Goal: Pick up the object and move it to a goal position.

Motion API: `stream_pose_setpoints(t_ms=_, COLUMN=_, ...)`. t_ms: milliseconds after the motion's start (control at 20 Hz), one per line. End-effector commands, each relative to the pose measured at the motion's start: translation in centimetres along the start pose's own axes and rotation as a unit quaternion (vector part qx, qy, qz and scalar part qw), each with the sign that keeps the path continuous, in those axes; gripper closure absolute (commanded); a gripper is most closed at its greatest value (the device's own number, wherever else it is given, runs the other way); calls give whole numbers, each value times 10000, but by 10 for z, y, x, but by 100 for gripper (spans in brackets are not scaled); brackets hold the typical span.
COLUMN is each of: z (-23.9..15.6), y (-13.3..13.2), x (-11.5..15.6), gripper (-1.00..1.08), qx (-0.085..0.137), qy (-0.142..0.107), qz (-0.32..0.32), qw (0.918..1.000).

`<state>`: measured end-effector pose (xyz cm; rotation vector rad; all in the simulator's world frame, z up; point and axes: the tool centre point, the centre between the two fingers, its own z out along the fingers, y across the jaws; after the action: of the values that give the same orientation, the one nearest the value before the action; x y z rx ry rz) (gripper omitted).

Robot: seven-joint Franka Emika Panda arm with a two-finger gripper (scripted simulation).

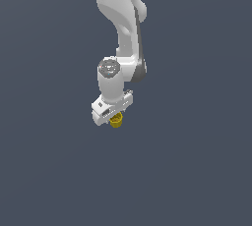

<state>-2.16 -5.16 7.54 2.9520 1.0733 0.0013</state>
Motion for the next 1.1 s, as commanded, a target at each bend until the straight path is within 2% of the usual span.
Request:
stream_pose_setpoints(t_ms=0, z=14, y=-1, x=-1, gripper=-92, qx=4, qy=-3, qz=-5, qw=10000)
stream_pose_setpoints(t_ms=350, z=29, y=0, x=0, gripper=-92, qx=4, qy=-3, qz=-13, qw=10000)
stream_pose_setpoints(t_ms=400, z=29, y=0, x=0, gripper=108, qx=4, qy=-3, qz=-13, qw=10000)
stream_pose_setpoints(t_ms=1050, z=26, y=2, x=-2, gripper=108, qx=-3, qy=0, qz=-10, qw=10000)
